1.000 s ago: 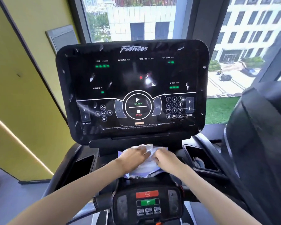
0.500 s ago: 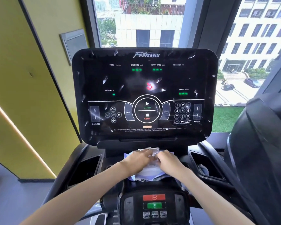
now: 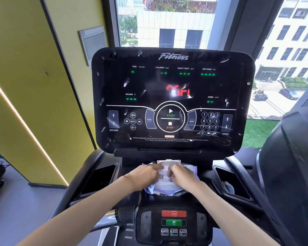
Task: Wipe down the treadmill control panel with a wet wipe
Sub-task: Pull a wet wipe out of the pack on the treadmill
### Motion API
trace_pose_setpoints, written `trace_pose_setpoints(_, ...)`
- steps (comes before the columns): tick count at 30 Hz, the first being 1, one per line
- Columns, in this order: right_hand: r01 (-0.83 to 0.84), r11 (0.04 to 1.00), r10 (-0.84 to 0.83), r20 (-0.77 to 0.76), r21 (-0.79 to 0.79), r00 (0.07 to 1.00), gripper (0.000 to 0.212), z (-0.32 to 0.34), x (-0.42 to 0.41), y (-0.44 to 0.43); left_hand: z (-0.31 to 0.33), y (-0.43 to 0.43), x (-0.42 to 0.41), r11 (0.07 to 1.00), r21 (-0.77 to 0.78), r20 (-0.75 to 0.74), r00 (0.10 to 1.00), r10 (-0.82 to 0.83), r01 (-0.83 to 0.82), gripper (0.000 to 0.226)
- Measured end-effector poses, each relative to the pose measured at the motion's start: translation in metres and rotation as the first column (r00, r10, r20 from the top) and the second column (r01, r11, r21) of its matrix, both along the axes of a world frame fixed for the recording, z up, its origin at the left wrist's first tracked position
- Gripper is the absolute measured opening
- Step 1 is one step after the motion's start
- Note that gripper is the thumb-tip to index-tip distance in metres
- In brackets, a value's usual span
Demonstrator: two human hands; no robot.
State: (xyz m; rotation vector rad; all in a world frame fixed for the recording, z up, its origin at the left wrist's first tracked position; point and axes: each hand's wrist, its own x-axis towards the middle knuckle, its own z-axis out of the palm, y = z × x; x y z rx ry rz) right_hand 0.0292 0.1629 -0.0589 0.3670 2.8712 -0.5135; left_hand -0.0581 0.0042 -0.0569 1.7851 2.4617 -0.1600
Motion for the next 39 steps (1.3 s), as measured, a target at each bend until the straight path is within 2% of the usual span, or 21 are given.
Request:
trace_pose_setpoints(3,-0.023,1.0,0.023,0.025,0.012,0.999,0.022,-0.001,-0.003,0.0,-0.001,0.003,0.003,0.999,-0.001,0.01,0.999,0.044,-0.044,0.02)
trace_pose_setpoints(7,-0.053,0.998,0.051,0.053,0.032,0.997,0.009,0.003,-0.007,0.0,-0.003,0.008,0.005,0.993,0.076,0.047,0.995,0.088,-0.091,0.018)
trace_pose_setpoints(12,-0.079,0.996,0.076,0.085,0.038,0.994,0.014,0.008,-0.009,-0.001,-0.01,0.012,0.006,0.974,0.199,0.121,0.989,0.084,-0.107,0.017)
trace_pose_setpoints(17,-0.154,0.984,0.159,-0.047,0.09,0.986,0.025,0.014,0.001,-0.005,-0.009,0.012,0.008,0.94,0.237,0.275,0.945,0.175,-0.243,0.033)
trace_pose_setpoints(22,-0.167,0.981,0.177,-0.103,0.102,0.979,0.014,0.022,0.005,-0.006,-0.01,0.022,0.014,0.856,0.322,0.378,0.884,0.276,-0.405,0.04)
trace_pose_setpoints(26,-0.06,0.998,0.065,-0.169,0.038,0.983,0.007,0.026,0.008,-0.003,-0.005,0.029,0.021,0.802,0.356,0.416,0.85,0.324,-0.48,0.033)
trace_pose_setpoints(31,-0.063,0.996,0.05,-0.203,-0.062,0.978,0.006,0.042,0.017,0.002,-0.002,0.027,0.024,0.808,0.3,0.437,0.826,0.356,-0.507,0.038)
trace_pose_setpoints(33,-0.096,0.994,0.082,-0.236,-0.049,0.968,0.006,0.046,0.021,0.002,-0.002,0.028,0.024,0.816,0.286,0.438,0.826,0.354,-0.502,0.039)
trace_pose_setpoints(36,-0.128,0.991,0.134,-0.316,0.039,0.939,0.011,0.051,0.026,0.0,-0.002,0.029,0.024,0.842,0.254,0.399,0.844,0.357,-0.476,0.026)
trace_pose_setpoints(39,-0.108,0.993,0.118,-0.4,0.046,0.909,0.011,0.055,0.03,-0.001,-0.003,0.029,0.025,0.845,0.25,0.373,0.853,0.366,-0.472,0.026)
